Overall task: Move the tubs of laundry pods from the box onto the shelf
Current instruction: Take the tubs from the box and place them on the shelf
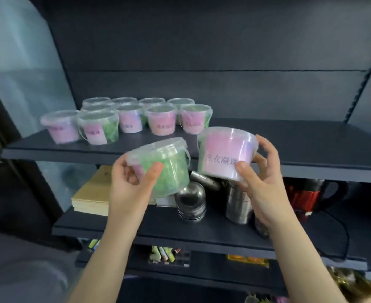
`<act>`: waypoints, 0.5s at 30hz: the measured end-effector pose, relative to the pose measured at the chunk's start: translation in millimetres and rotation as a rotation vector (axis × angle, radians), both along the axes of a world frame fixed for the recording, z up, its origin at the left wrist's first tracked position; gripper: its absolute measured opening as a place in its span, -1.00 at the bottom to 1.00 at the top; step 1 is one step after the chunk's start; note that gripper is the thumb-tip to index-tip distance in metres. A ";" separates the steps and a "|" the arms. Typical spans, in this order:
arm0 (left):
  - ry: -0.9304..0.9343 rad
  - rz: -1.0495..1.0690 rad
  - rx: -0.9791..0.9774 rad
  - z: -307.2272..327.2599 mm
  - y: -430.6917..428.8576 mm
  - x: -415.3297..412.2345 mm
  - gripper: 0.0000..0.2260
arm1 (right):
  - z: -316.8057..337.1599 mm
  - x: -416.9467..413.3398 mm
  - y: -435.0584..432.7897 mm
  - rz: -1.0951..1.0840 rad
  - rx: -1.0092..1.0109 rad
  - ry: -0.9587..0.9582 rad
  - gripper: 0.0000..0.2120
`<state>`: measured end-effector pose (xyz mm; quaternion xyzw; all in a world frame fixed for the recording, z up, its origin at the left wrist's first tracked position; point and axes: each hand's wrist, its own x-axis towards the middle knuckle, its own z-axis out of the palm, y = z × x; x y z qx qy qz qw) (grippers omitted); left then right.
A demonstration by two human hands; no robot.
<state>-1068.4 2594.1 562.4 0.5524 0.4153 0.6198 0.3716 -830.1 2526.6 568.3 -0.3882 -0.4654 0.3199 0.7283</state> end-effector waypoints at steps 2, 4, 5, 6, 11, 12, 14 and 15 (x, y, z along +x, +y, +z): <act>0.063 0.068 0.055 9.7 28.9 0.6 -0.25 | 8.8 7.1 32.2 0.015 0.038 -0.042 -0.40; 0.148 0.154 0.102 17.6 53.8 1.0 -0.18 | 15.0 11.4 61.7 0.030 0.060 -0.097 -0.40; 0.195 0.201 0.126 20.5 64.9 1.5 -0.17 | 17.5 11.8 75.5 0.031 0.067 -0.125 -0.39; 0.246 0.246 0.145 22.0 76.0 1.4 -0.15 | 19.3 11.1 88.6 0.034 0.068 -0.155 -0.38; 0.338 0.325 0.140 6.4 119.2 -1.6 -0.12 | 13.4 1.1 131.7 0.062 -0.021 -0.301 -0.32; 0.342 0.327 0.136 3.4 125.5 -2.9 -0.11 | 12.3 -0.1 136.4 0.061 -0.038 -0.316 -0.31; 0.359 0.313 0.137 -0.3 137.9 -6.4 -0.08 | 10.7 -0.4 145.3 0.086 -0.045 -0.347 -0.30; 0.377 0.290 0.145 -1.3 143.1 -9.1 -0.07 | 10.3 0.1 149.0 0.106 -0.046 -0.369 -0.31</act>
